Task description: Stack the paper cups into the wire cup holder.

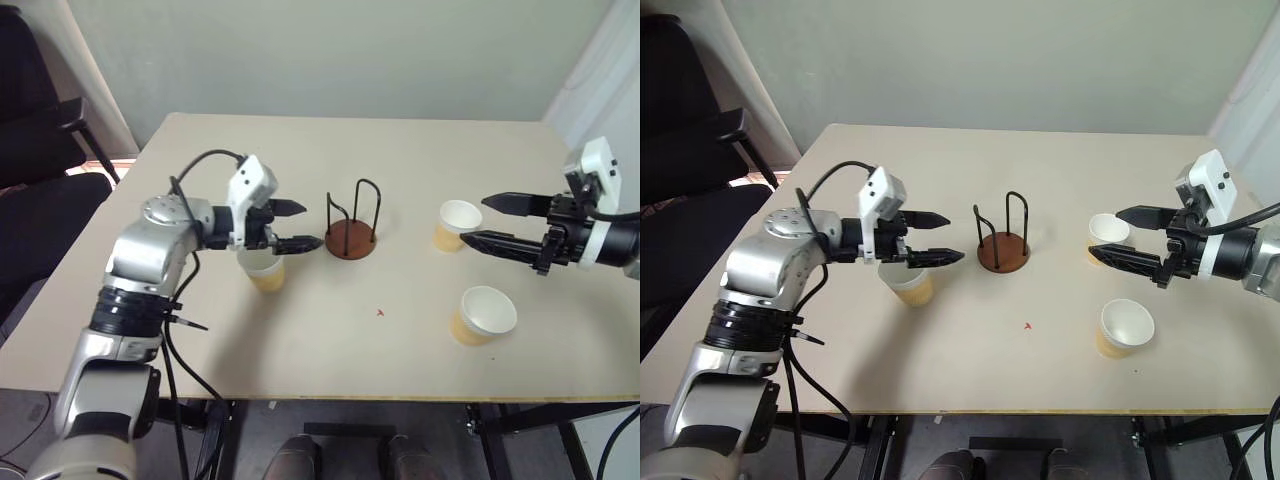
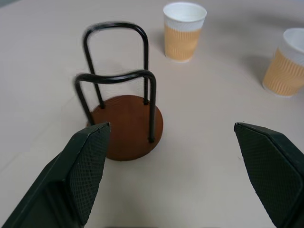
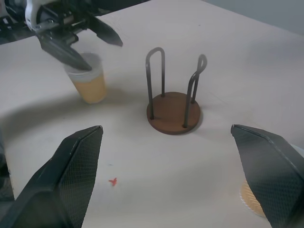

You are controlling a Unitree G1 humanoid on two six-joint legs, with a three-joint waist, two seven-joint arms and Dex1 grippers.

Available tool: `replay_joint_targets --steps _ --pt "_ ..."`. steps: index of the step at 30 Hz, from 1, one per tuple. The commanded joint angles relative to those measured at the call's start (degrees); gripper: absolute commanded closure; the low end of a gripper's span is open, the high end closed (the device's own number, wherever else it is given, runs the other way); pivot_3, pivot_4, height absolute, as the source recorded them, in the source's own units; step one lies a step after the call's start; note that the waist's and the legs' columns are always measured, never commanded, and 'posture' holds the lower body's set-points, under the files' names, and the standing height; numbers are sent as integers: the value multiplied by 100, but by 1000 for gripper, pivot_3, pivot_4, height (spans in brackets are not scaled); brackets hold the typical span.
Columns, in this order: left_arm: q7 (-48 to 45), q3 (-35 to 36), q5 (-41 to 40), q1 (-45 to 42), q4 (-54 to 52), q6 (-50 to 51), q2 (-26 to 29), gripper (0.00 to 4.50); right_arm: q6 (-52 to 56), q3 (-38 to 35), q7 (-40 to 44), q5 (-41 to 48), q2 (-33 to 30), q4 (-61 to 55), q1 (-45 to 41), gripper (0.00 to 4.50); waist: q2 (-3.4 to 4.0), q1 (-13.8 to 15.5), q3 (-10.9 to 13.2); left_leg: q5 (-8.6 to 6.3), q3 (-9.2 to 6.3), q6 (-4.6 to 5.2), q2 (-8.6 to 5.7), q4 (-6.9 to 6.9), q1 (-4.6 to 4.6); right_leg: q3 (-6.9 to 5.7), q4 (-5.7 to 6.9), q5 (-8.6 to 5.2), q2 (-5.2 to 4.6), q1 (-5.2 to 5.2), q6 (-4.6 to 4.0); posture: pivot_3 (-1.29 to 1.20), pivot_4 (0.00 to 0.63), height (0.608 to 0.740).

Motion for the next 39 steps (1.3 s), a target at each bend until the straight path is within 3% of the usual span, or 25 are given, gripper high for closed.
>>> replay_joint_targets --steps 1,22,26,35,36,39 --pt "196 -193 237 -255 119 -117 -226 0 30 -365 -1 204 -169 -325 108 8 0 13 0 0 0 0 0 0 -1 0 -1 0 0 0 0 0 150 740" --pt "1396 -460 1097 -747 1329 -618 -1666 0 -3 -535 -238 304 -275 -501 373 8 -1 26 0 3 7 4 -4 7 -2 3 -4 8 -1 6 22 0 150 740" --pt "1653 -381 1166 -736 1345 -686 -1748 976 -9 -527 -266 311 -262 -503 387 0 -1 25 0 4 11 5 -4 7 -1 6 -4 8 1 6 25 0 150 740" --pt "1782 -252 1080 -788 996 -599 -1669 4280 -48 -497 -267 271 -260 -492 424 0 -1 28 1 6 13 8 -7 8 -1 8 -4 8 1 6 30 0 150 740" --pt "1739 -245 1062 -785 963 -590 -1643 4475 -57 -486 -260 260 -263 -491 433 0 -1 28 1 6 13 8 -8 8 -1 8 -4 8 1 6 30 0 150 740" --pt "1488 -290 979 -720 840 -580 -1581 4475 -82 -458 -246 232 -273 -508 465 0 -1 27 1 6 13 8 -7 8 -1 8 -4 8 1 6 30 0 150 740"
